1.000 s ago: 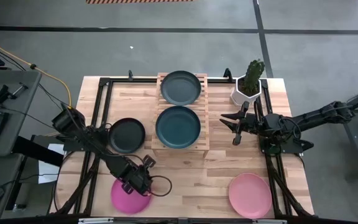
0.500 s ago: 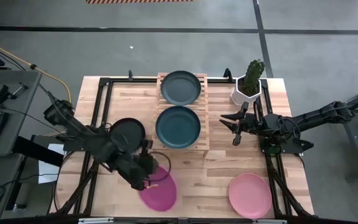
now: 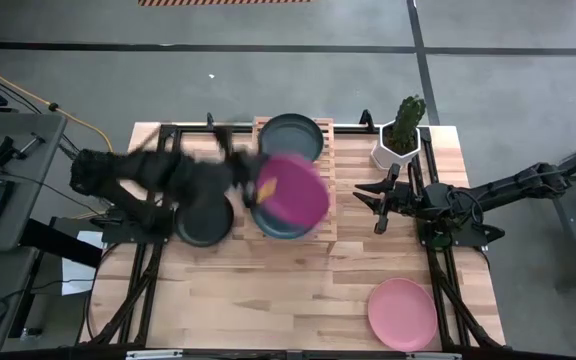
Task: Place and stack plates onto a shelf
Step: Stack the pink plate on top of the black plate on the shelf
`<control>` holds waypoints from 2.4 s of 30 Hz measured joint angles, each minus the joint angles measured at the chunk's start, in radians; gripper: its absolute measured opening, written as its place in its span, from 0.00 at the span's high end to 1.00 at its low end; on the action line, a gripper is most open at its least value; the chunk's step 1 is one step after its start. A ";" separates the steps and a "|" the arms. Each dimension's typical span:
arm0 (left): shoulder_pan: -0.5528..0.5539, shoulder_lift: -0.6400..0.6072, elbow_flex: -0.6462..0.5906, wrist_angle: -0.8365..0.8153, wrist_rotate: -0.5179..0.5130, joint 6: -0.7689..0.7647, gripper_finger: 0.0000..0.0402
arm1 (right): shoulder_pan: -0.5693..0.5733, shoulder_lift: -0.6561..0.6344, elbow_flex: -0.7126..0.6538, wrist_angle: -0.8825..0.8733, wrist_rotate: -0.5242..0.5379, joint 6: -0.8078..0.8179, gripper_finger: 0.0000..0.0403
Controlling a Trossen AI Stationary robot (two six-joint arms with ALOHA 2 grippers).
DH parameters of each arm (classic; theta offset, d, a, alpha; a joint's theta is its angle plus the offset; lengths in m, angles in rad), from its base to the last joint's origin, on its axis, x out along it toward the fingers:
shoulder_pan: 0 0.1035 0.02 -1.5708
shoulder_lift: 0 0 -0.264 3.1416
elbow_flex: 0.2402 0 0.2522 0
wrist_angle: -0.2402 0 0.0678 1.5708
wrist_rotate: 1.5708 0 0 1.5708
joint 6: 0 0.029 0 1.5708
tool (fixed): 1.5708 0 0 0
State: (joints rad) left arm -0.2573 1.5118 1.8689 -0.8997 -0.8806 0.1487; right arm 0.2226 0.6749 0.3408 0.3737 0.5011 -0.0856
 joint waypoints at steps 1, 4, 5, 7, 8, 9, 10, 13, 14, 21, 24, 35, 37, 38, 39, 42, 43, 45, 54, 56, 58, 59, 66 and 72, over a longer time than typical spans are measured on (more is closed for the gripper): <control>0.065 -0.001 0.003 0.019 0.032 0.000 1.00 | 0.000 0.000 0.000 0.000 0.000 0.001 0.80; 0.266 0.001 0.003 0.052 0.146 -0.031 1.00 | 0.000 0.000 0.000 0.000 0.000 0.029 0.80; 0.333 0.003 0.003 0.057 0.178 -0.053 1.00 | 0.000 0.000 0.000 -0.002 0.000 0.037 0.80; 0.452 0.015 0.004 0.070 0.214 -0.129 1.00 | 0.000 0.000 0.000 -0.005 0.000 0.042 0.80; 0.504 0.022 0.004 0.062 0.231 -0.170 1.00 | 0.000 0.000 0.000 -0.007 0.000 0.041 0.80; 0.551 0.031 0.004 0.051 0.247 -0.203 1.00 | 0.000 0.000 0.000 -0.011 0.000 0.039 0.80; 0.591 0.041 0.003 0.044 0.273 -0.237 1.00 | 0.000 0.000 0.000 -0.017 0.000 0.036 0.80; 0.675 0.057 0.002 0.030 0.390 -0.326 1.00 | 0.000 0.000 0.000 -0.033 0.000 0.036 0.80; 0.693 0.064 0.003 0.029 0.422 -0.344 1.00 | 0.000 0.000 0.000 -0.039 0.000 0.035 0.80; 0.736 0.138 0.003 0.011 0.562 -0.492 1.00 | 0.000 0.000 0.000 -0.044 0.000 0.034 0.80; 0.736 0.166 0.003 -0.013 0.611 -0.491 1.00 | 0.000 0.000 0.000 -0.048 0.000 0.050 0.80; 0.743 0.147 -0.110 -0.036 0.517 -0.538 1.00 | 0.000 0.000 0.000 -0.096 -0.003 0.136 0.80; 0.743 0.122 -0.155 -0.019 0.518 -0.546 1.00 | 0.000 0.000 0.000 -0.108 -0.005 0.140 0.80; 0.744 0.110 -0.177 0.002 0.518 -0.553 1.00 | 0.000 0.000 0.000 -0.111 -0.005 0.141 0.80; 0.743 0.098 -0.200 0.031 0.522 -0.556 1.00 | 0.000 0.000 0.000 -0.112 -0.005 0.143 0.80; 0.744 0.057 -0.265 0.141 0.557 -0.565 1.00 | 0.000 0.000 0.000 -0.113 -0.006 0.167 0.80; 0.748 0.042 -0.284 0.179 0.575 -0.568 1.00 | 0.000 0.000 0.000 -0.113 -0.005 0.168 0.80; 0.759 0.024 -0.310 0.218 0.617 -0.587 1.00 | 0.000 0.000 0.000 -0.113 -0.006 0.167 0.80; 0.774 0.019 -0.370 0.217 0.669 -0.604 1.00 | 0.000 0.000 0.000 -0.113 -0.006 0.175 0.80; 0.775 0.020 -0.370 0.219 0.668 -0.609 1.00 | 0.000 0.000 0.000 -0.113 -0.006 0.175 0.80; 0.775 0.019 -0.370 0.217 0.668 -0.611 1.00 | 0.000 0.000 0.000 -0.116 -0.006 0.175 0.80; 0.776 0.019 -0.370 0.214 0.668 -0.612 1.00 | 0.000 0.000 0.000 -0.117 -0.007 0.176 0.80; 0.766 0.019 -0.370 0.198 0.668 -0.617 1.00 | 0.000 0.000 0.000 -0.126 -0.007 0.200 0.80; 0.765 0.019 -0.370 0.179 0.662 -0.608 1.00 | 0.000 0.000 0.000 -0.126 -0.007 0.217 0.80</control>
State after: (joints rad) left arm 0.5079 1.5312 1.4990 -0.7207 -0.2183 -0.4591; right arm 0.2230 0.6750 0.3408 0.2474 0.4938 0.1314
